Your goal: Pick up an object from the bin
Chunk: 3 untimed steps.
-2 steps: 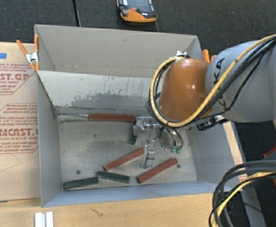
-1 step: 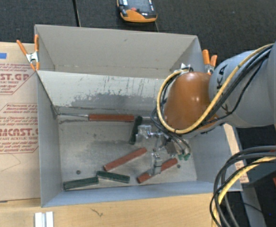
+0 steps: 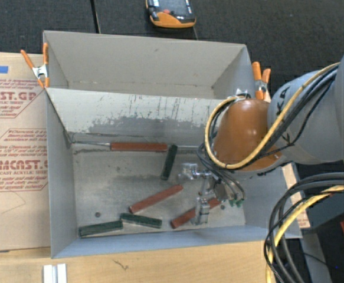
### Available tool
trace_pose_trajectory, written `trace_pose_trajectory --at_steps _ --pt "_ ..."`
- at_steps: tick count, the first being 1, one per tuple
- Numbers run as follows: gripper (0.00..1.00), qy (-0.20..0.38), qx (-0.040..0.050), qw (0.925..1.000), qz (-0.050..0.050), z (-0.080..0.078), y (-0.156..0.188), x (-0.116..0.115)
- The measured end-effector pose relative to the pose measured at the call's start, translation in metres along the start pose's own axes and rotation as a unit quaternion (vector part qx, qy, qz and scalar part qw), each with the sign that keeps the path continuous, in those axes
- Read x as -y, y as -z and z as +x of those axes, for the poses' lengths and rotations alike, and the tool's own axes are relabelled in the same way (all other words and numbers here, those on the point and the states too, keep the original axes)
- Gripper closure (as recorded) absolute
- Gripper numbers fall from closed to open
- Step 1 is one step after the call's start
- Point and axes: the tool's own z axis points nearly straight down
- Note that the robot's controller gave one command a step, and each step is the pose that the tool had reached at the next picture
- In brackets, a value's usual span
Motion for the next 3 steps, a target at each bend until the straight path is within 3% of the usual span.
trace_pose_trajectory --at_steps 1,2,3 --pt "0.00 -0.006 0.0014 1.0000 0.001 0.010 0.017 0.012" --pt "0.00 0.038 0.0022 0.9993 0.000 0.008 -0.022 0.030" --pt "1.00 0.031 0.0016 0.9995 0.000 0.018 -0.032 0.035"
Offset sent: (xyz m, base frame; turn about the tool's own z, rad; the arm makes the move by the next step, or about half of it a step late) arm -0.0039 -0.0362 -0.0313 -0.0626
